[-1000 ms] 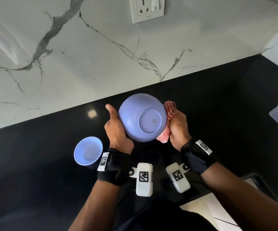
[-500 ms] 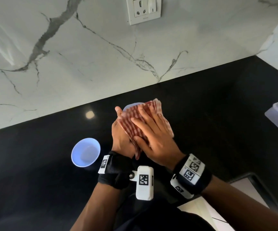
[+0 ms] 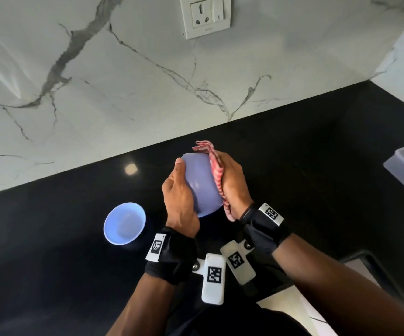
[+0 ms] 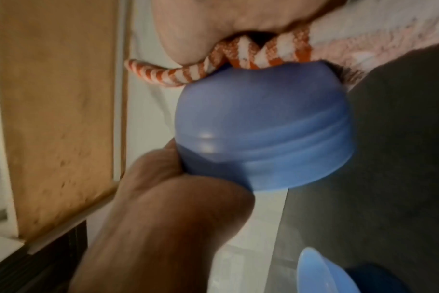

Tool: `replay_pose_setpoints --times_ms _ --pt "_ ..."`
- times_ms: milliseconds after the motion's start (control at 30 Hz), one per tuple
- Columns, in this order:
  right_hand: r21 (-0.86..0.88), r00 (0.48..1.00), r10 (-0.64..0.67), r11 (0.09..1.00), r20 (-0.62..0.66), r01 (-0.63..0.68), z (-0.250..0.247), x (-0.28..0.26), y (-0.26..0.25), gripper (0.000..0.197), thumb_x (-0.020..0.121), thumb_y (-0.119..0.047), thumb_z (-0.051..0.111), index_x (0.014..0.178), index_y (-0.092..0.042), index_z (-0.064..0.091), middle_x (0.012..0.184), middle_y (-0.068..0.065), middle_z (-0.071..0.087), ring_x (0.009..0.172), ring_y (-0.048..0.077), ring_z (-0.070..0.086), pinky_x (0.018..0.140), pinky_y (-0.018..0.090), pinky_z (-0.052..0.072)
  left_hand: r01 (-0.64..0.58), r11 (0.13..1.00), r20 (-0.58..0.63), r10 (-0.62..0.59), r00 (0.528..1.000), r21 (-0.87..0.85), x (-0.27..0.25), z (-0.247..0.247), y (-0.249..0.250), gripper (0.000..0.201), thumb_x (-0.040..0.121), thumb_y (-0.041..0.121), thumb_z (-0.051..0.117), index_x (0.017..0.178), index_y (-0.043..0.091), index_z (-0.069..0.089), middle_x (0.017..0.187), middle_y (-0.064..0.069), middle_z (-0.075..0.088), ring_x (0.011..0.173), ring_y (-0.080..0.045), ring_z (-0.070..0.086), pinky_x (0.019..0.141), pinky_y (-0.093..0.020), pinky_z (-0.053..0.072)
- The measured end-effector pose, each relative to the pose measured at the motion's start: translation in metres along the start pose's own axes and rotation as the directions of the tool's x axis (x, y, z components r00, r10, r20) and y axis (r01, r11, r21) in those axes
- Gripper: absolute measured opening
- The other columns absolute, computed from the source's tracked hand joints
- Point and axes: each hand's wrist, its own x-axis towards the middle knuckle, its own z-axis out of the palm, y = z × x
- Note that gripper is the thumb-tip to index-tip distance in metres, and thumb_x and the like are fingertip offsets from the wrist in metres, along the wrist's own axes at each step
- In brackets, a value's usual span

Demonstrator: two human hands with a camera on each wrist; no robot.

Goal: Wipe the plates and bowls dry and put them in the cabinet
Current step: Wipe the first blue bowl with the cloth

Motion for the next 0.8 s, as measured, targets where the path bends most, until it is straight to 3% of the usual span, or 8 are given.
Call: replay_pose_setpoints --times_ms 67,133,267,400,500,600,667,800 --pt "-0.061 1.0 0.025 0.998 -0.016 -0.026 0.006 0.003 0.019 0.028 0.103 -0.051 0.046 0.121 -0.042 0.065 0.121 -0.018 0.068 0.114 0.002 0.063 0.1 0.016 0.047 0.024 1.0 0.013 -0.024 1.0 -0.02 0.002 -0.002 -0.003 0.033 0.106 0.04 0.055 0.104 0.013 0.074 0.1 -0.009 0.078 0.094 -0.025 0.075 0.074 -0.034 0.059" --pt "-0.317 0.979 -0.18 0.938 -0.094 0.142 0.007 -0.009 0.027 0.031 0.104 -0.039 0.053 0.135 -0.042 0.052 0.135 -0.02 0.057 0.126 -0.004 0.053 0.103 0.005 0.034 0.061 0.995 0.022 -0.059 0.998 -0.078 0.001 -0.003 -0.002 0.036 0.108 0.038 0.052 0.111 0.008 0.073 0.108 -0.015 0.077 0.104 -0.033 0.074 0.084 -0.04 0.061" --pt "-0.366 0.668 -0.738 0.598 0.094 0.713 -0.015 -0.036 0.017 0.045 0.103 -0.029 0.051 0.146 -0.017 0.05 0.156 0.007 0.043 0.148 0.022 0.035 0.119 0.046 0.033 0.174 0.96 0.166 -0.139 0.976 -0.219 -0.005 -0.004 0.009 0.05 0.112 0.036 0.042 0.129 -0.005 0.064 0.127 -0.026 0.07 0.12 -0.039 0.069 0.112 -0.053 0.049" --pt "-0.427 0.54 -0.722 0.364 0.432 0.828 -0.035 -0.018 0.003 0.052 0.096 -0.044 0.052 0.142 -0.021 0.058 0.158 0.011 0.041 0.15 0.033 0.03 0.119 0.054 0.03 0.243 0.958 0.204 -0.21 0.956 -0.15 0.003 -0.012 0.008 0.048 0.112 0.038 0.037 0.133 0.005 0.065 0.116 -0.015 0.075 0.106 -0.03 0.073 0.107 -0.047 0.05" --pt "-0.315 0.591 -0.684 0.501 0.427 0.806 -0.035 -0.008 -0.004 0.05 0.098 -0.043 0.053 0.142 -0.02 0.059 0.153 0.006 0.047 0.144 0.024 0.04 0.119 0.048 0.032 0.241 0.963 0.188 -0.216 0.958 -0.123 0.008 -0.013 0.002 0.044 0.11 0.044 0.038 0.122 0.013 0.066 0.106 -0.005 0.07 0.095 -0.021 0.069 0.092 -0.043 0.053" --pt "-0.039 0.855 -0.497 0.861 0.148 0.507 -0.019 -0.008 0.003 0.037 0.103 -0.034 0.05 0.138 -0.026 0.06 0.142 -0.008 0.058 0.135 0.012 0.051 0.116 0.045 0.039 0.031 0.999 0.05 -0.029 0.998 -0.032 0.012 -0.011 -0.001 0.037 0.113 0.031 0.042 0.105 0.009 0.071 0.085 0.006 0.079 0.087 -0.007 0.073 0.074 -0.018 0.055" --pt "0.097 0.942 -0.324 0.944 0.088 0.315 -0.012 -0.012 0.01 0.034 0.108 -0.028 0.044 0.139 -0.035 0.058 0.14 -0.019 0.059 0.135 0.005 0.05 0.118 0.045 0.037 0.057 0.998 0.013 -0.057 0.998 -0.004 0.009 -0.007 0.004 0.039 0.109 0.036 0.05 0.115 0.005 0.073 0.095 -0.004 0.081 0.095 -0.019 0.075 0.078 -0.026 0.059" --pt "-0.188 0.811 -0.57 0.788 0.134 0.586 -0.018 -0.028 0.025 0.052 0.11 -0.034 0.033 0.155 -0.009 0.037 0.16 0.005 0.039 0.15 0.018 0.033 0.122 0.049 0.03 0.125 0.988 0.013 -0.125 0.992 -0.094 0.02 -0.019 -0.006 0.046 0.104 0.044 0.058 0.122 0.004 0.072 0.116 -0.016 0.077 0.111 -0.029 0.074 0.101 -0.044 0.055"
